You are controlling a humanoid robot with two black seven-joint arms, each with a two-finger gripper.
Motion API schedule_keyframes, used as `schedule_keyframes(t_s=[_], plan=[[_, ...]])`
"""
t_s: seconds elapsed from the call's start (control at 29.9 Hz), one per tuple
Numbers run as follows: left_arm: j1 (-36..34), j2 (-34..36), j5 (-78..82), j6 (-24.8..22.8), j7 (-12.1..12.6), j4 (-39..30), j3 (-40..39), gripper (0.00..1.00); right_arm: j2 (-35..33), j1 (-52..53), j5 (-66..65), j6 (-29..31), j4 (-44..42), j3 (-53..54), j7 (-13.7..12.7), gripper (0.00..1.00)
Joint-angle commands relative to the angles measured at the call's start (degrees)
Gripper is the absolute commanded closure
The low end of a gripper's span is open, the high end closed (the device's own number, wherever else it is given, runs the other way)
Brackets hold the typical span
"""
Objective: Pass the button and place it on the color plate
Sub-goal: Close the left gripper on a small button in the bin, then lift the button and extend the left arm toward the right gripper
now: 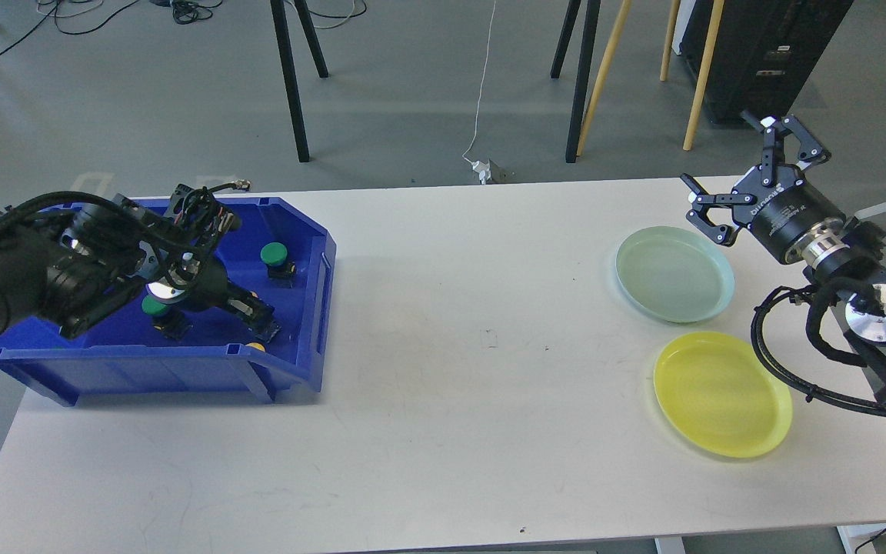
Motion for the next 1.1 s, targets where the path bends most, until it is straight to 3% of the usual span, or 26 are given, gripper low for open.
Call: schedule_keyframes(t_s=[0.0,0.13,0.3,0.43,0.6,0.7,0.84,1.07], plan=[[-0.09,0.52,-0.04,0.57,0.0,-0.26,0.0,0.96,0.0,-0.18,0.0,0.0,-0.05,0.03,0.0,0.0],[-0.96,3.59,-0.22,0.48,0.0,-3.94,-0.26,0.96,0.0,-0.35,-0.08,0.0,-0.14,0.03,0.0,0.0],[-8.68,13.33,-0.92,-0.13,0.0,-18.76,-2.62,0.96,-0.09,-0.79,0.0,0.0,-0.14,0.03,0.0,0.0],[-13.7,23.18,-1.62,-2.82,0.0,-33.19,-10.87,0.96,-0.09,-1.06,0.0,0.0,0.04,0.73,0.0,0.0],[-13.27,26.98,-7.83,-2.82,0.0,-38.75,-24.76,0.95,-0.18,-1.32,0.0,0.0,1.7,1.08,0.09,0.0],[-12.05,26.11,-19.95,-2.82,0.0,-40.42,-28.38,0.95,-1.57,-2.2,-0.08,0.0,6.43,1.08,0.09,0.0],[-9.24,16.37,-37.19,-2.82,0.0,-38.94,-30.14,0.95,-5.18,-4.82,-1.4,0.0,16.27,1.08,0.17,0.0],[-1.68,-2.18,-48.2,-2.82,0.0,-24.98,-37.52,0.95,-15.81,-15.37,-9.65,0.0,29.99,7.31,2.99,0.0]])
